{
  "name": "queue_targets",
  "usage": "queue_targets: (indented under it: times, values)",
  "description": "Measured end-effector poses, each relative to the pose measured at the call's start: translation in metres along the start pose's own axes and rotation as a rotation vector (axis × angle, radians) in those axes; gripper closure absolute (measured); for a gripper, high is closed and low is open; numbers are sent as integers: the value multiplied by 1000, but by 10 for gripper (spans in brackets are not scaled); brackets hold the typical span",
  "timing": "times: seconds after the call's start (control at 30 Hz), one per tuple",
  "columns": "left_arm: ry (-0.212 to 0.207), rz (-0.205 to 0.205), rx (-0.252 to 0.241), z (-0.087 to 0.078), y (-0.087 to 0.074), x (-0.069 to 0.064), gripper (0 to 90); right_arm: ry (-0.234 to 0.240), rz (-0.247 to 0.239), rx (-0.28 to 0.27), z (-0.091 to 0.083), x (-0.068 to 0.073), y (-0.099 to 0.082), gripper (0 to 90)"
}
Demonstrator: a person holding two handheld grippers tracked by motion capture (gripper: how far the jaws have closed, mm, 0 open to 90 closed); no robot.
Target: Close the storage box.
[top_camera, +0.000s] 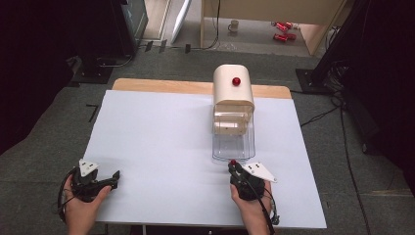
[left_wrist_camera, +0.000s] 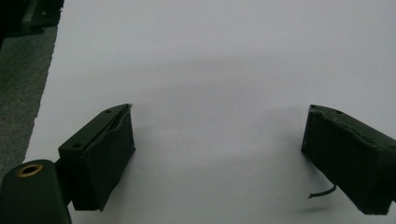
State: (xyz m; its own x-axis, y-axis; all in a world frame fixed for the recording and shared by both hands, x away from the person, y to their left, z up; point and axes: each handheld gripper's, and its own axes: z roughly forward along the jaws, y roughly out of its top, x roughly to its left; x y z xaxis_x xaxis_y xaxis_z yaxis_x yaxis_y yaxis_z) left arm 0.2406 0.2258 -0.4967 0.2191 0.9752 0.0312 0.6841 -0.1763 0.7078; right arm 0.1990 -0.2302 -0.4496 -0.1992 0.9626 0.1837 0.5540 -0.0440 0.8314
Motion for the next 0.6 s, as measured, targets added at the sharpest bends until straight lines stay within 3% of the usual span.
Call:
queue_targets:
  times: [0.6]
  values:
    - [0,0,0,0,0,0,94,-3,-10,-37,-1,0,26,761]
